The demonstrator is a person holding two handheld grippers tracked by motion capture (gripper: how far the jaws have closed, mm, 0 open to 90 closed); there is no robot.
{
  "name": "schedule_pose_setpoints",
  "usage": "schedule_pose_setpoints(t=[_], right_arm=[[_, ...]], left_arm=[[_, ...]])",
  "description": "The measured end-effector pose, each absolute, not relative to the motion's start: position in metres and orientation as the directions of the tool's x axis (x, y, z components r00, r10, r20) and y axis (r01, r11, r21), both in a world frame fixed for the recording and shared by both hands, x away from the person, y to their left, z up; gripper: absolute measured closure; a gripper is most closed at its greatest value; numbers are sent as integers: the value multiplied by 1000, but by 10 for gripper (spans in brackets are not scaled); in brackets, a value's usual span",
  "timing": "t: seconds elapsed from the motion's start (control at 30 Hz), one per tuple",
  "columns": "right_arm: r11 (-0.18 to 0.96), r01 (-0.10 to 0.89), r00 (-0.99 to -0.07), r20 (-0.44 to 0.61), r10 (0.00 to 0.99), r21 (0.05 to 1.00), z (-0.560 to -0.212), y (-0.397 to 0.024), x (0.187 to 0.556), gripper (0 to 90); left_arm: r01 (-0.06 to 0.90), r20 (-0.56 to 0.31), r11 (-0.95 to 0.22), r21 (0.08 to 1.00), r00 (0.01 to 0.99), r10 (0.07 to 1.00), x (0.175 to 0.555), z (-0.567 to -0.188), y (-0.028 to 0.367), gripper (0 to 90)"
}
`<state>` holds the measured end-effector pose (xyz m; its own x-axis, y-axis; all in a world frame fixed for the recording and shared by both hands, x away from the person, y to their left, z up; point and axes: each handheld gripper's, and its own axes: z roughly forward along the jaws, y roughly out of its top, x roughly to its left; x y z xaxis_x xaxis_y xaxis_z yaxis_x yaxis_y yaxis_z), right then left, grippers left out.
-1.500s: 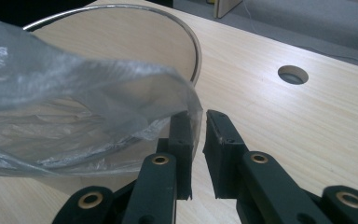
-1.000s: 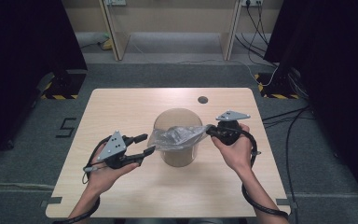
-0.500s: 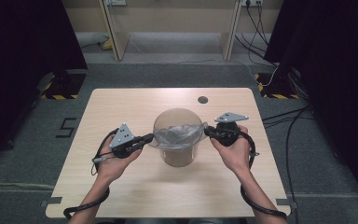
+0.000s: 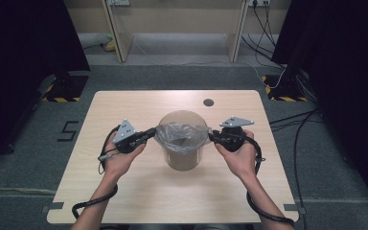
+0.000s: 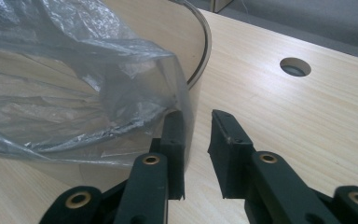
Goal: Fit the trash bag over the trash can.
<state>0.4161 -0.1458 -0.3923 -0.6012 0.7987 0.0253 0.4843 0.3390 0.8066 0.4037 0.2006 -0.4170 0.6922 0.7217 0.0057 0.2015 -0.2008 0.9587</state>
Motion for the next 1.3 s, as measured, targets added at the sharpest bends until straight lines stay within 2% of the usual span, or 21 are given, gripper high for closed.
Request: schedule_pose_setpoints(t=[0.17, 0.27, 0.33, 0.4, 0.5, 0.67, 0.97, 1.3], right_arm=[[332, 481, -600, 29, 799, 812, -390, -150, 413, 734], [324, 481, -601, 37, 799, 815, -387, -152, 410, 725], [317, 477, -599, 39, 800, 820, -384, -153, 409, 724], [317, 470, -599, 34, 800, 824, -382, -154, 408, 724], [318, 469, -600, 33, 799, 824, -380, -152, 408, 723], [318, 470, -600, 34, 799, 823, -379, -150, 408, 724], [324, 470, -608, 35, 793, 821, -379, -147, 410, 726], [322, 474, -607, 39, 794, 819, -381, -148, 410, 729]], left_arm=[[190, -19, -156, 969, 689, 724, 391, -413, 208, 611], [165, -8, -147, 975, 692, 722, 377, -406, 213, 528], [136, 25, -168, 976, 700, 714, 366, -402, 213, 514], [75, 98, -221, 972, 728, 678, 351, -396, 209, 531], [21, 149, -269, 963, 791, 593, 339, -392, 194, 588], [-17, 201, -332, 943, 825, 529, 344, -394, 174, 628], [-11, 216, -396, 918, 852, 477, 363, -397, 159, 674], [-61, 268, -442, 895, 865, 423, 361, -399, 159, 853]])
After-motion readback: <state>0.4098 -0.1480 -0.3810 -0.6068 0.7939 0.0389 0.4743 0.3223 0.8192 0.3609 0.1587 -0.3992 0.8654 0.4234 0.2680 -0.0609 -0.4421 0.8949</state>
